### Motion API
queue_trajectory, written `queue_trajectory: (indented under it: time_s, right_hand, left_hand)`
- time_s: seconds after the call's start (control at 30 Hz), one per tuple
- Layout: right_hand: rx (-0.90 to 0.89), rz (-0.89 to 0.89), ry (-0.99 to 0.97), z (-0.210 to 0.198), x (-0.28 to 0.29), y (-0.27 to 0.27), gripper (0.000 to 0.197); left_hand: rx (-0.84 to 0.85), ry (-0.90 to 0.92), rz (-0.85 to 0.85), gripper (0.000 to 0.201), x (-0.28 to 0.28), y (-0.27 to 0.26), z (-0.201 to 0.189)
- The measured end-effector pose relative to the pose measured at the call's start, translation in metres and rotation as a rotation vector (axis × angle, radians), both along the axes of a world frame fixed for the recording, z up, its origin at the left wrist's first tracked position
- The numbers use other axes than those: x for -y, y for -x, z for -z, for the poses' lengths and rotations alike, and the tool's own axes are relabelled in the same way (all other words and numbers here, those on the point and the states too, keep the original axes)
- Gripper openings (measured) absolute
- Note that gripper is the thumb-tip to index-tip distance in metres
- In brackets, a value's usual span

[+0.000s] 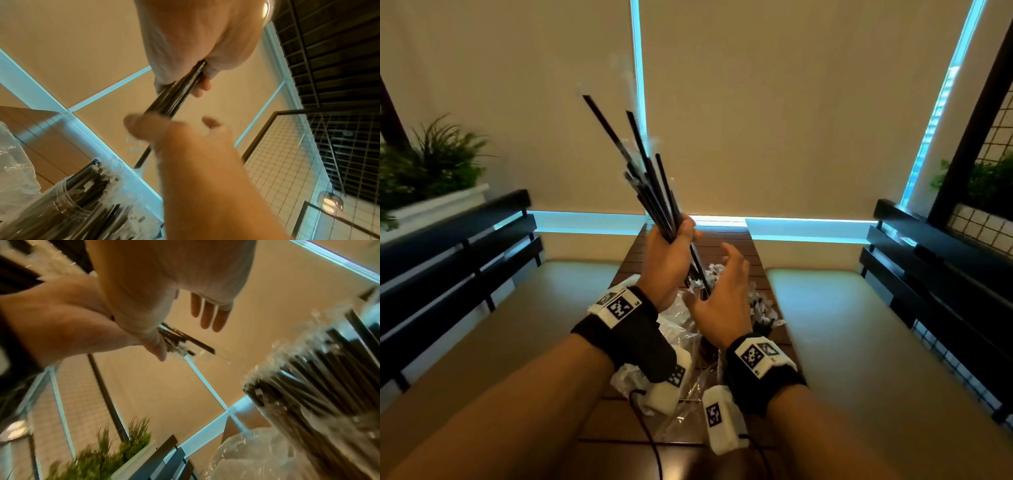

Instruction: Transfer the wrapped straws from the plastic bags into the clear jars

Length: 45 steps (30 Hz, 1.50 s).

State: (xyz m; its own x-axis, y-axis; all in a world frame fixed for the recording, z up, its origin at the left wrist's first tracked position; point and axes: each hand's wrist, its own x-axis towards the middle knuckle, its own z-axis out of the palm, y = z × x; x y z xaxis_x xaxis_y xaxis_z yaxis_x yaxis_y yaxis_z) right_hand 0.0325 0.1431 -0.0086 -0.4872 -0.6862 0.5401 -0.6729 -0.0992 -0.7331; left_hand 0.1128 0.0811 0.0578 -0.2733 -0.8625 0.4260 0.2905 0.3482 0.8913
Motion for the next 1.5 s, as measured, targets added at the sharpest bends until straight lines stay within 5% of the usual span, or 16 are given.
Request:
queue_trajectory:
  time_s: [0.13, 0.27, 0.37, 0.53, 0.6, 0.7, 0.83, 0.93, 1.1, 1.27, 1.5]
  right_hand:
    - [0.127, -0.021, -0.503, 0.021, 0.024, 0.013, 0.064]
    - [0.210, -0.110, -0.519, 0.021, 0.043, 0.005, 0.018]
    - [0.304, -0.203, -0.496, 0.017, 0.054, -0.001, 0.027]
    - [0.551, -0.451, -0.502, 0.030, 0.062, 0.001, 0.093]
    - [0.569, -0.500, -0.547, 0.029, 0.059, 0.005, 0.105]
    - [0.454, -0.408, -0.489, 0.010, 0.058, 0.013, 0.092]
    - [0.295, -0.167, 0.116, -0.058, 0.057, 0.018, 0.064]
    - [0.074, -0.148, 0.309, -0.121, 0.058, 0.016, 0.059]
    - [-0.097, -0.230, 0.056, -0.161, 0.069, 0.006, 0.070]
    - [-0.163, -0.211, -0.078, -0.134, 0.086, 0.004, 0.062]
    - [-0.309, -0.184, -0.268, -0.098, 0.084, -0.009, 0.072]
  left_hand:
    - [-0.086, -0.130, 0.031, 0.006, 0.018, -0.007, -0.003]
    - [-0.058, -0.080, 0.055, 0.014, 0.027, -0.009, 0.008]
    - [-0.012, -0.031, 0.032, 0.030, 0.030, -0.009, 0.021]
    - [0.087, -0.018, -0.032, 0.034, 0.046, -0.010, 0.035]
    - [0.131, -0.021, -0.070, 0.035, 0.056, -0.013, 0.040]
    - [0.234, 0.000, -0.140, 0.037, 0.068, -0.021, 0.046]
    - [0.452, 0.034, -0.185, 0.045, 0.076, -0.022, 0.063]
    - [0.539, 0.133, -0.140, 0.046, 0.073, -0.019, 0.080]
    - [0.556, 0.198, -0.121, 0.038, 0.072, -0.014, 0.087]
    - [0.553, 0.189, -0.075, 0.042, 0.079, -0.016, 0.093]
    - [0.507, 0.236, -0.140, 0.022, 0.085, -0.006, 0.093]
